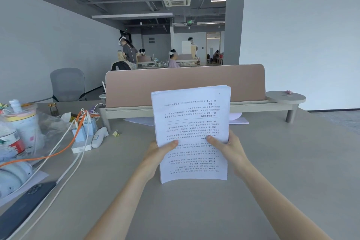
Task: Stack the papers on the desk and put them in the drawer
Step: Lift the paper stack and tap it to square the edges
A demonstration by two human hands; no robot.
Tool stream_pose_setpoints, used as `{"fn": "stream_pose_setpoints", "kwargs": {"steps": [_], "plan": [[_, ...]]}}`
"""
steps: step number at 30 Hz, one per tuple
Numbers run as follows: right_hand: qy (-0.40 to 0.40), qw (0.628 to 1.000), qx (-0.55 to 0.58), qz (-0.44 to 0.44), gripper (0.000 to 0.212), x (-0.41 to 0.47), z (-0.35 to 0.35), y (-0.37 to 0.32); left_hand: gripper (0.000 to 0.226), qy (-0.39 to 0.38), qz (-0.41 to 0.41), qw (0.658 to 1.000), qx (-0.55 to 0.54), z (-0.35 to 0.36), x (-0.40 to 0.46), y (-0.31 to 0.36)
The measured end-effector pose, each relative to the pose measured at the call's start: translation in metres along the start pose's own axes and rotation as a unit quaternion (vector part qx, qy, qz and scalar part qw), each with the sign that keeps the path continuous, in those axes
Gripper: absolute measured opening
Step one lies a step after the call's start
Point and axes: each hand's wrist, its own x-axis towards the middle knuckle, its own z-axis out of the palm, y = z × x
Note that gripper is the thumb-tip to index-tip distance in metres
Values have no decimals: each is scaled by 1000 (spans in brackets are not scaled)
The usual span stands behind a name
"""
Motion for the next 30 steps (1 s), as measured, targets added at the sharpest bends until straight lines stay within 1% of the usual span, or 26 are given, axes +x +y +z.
{"fn": "stream_pose_setpoints", "kwargs": {"steps": [1, 3, 4, 7, 10, 13, 16, 19, 23, 26, 28, 30], "plan": [[0, 1000, 5, -3, 34, 0, 0, 4, 30, 11, 3, 1000, 20, 1, 1, -3], [5, 1000, -8, -16, 37, 1, 1, 11, 10, 53, 19, 996, 66, 5, 2, -7], [7, 999, -20, -26, 37, 1, 2, 13, 3, 67, 33, 993, 86, 8, 2, -7], [29, 997, -48, -46, 38, 1, 7, 16, 10, 82, 72, 989, 102, 16, 0, -5], [61, 994, -66, -54, 35, 0, 10, 15, 7, 96, 77, 991, 51, 21, -3, -2], [91, 992, -84, -39, 25, -6, 10, 18, 4, 108, 46, 993, 4, 23, -3, -7], [94, 992, -78, -21, 17, -13, 12, 30, 3, 109, 5, 994, -31, 25, -6, -21], [98, 992, -75, -12, 12, -13, 14, 37, 5, 105, -11, 993, -44, 26, -3, -32], [116, 990, -81, -26, 31, 2, 15, 25, 7, 98, 1, 995, -27, 22, 16, -26], [114, 989, -97, -5, 32, 12, 17, 34, 4, 90, 3, 996, -17, 22, 26, -34], [91, 988, -121, 19, 33, 12, 18, 48, 7, 84, 3, 996, 0, 23, 24, -48], [86, 986, -142, 23, 32, 13, 16, 58, 8, 82, 4, 997, 7, 20, 27, -57]]}}
